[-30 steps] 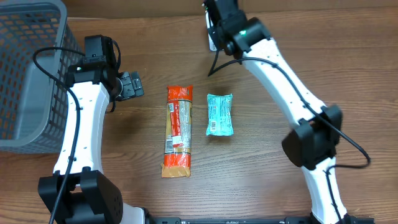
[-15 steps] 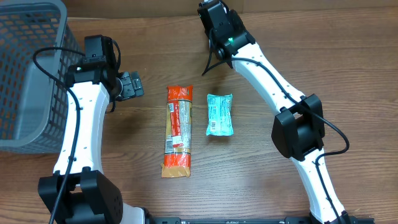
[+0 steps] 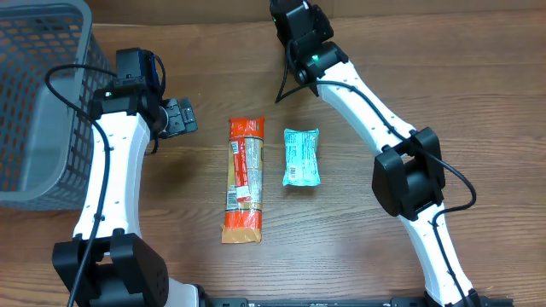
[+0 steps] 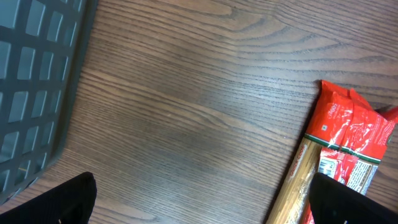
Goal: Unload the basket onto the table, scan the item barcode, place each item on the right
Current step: 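Hold the Kleenex pack up in front of the white scanner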
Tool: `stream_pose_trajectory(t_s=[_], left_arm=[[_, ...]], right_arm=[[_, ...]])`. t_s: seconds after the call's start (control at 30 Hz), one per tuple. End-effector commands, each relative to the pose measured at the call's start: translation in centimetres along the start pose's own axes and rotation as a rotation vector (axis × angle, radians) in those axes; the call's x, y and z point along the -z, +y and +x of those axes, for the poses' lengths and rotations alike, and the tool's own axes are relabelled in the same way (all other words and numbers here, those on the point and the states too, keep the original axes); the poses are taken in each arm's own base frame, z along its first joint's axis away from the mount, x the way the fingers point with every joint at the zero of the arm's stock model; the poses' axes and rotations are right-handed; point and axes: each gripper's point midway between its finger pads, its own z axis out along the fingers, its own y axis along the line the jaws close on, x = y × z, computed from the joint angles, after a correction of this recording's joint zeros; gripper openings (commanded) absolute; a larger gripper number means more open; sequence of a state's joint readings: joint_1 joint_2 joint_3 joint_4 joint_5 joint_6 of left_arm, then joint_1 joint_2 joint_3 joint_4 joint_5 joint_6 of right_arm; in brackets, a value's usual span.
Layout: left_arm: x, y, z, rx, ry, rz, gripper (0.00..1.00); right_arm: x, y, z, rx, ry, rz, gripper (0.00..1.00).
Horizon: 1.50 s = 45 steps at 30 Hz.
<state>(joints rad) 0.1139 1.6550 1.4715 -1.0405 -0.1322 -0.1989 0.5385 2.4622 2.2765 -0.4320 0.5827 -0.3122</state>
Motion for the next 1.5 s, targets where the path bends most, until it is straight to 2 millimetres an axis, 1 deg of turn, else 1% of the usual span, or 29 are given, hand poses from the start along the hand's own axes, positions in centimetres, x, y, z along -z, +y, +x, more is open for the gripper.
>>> stream_pose_trajectory(t_s=[0.0,0.17,0.37,0.5,0.67,1.1,1.23,1.3,1.33,1.47], left_arm=[[-0.2,0.2,0.2,-0.007,0.006,-0.008,1.00],[-0.2,0.2,0.2,-0.007,0.006,-0.008,1.00],[-0.2,0.2,0.2,-0.007,0.005,-0.008,1.00],[-0.2,0.3,0.2,-0.006,0.006,-0.008,1.00],[-0.2,0.2,0.2,-0.006,0.005,-0.008,1.00],[-0.2,0.2,0.2,-0.006,0.006,-0.008,1.00],[-0.2,0.2,0.2,-0.006,0.005,-0.008,1.00],[-0.2,0.2,0.2,-0.006,0.005,-0.008,1.00],[-0.2,0.2,0.2,-0.006,0.005,-0.008,1.00],[-0.2,0.2,0.2,-0.006,0.005,-0.008,1.00]], right_arm=[[-0.6,1.2,1.2,0.085,0.002,-0.006,0.04],[-1.7,2.0,1.8,0.198,-0.050,0.012,0.04],[-2.0,2.4,2.5,0.289,-0.054,0.016,0.04],[-2.0,2.3,2.2,0.288,-0.063,0.019,0.04],[-2.0,3.2,2.7,0.354,-0.057,-0.027,0.04],[-2.0,3.3,2.9,0.396,-0.052,-0.033,0.04],[-1.9,4.1,2.6,0.465,-0.079,-0.076,0.04],[-1.9,3.8,2.3,0.496,-0.087,-0.055,0.04],[-1.9,3.4,2.0,0.484,-0.093,-0.037,0.04],[-0.9,1.1,-0.4,0.331,-0.127,0.050,0.04]])
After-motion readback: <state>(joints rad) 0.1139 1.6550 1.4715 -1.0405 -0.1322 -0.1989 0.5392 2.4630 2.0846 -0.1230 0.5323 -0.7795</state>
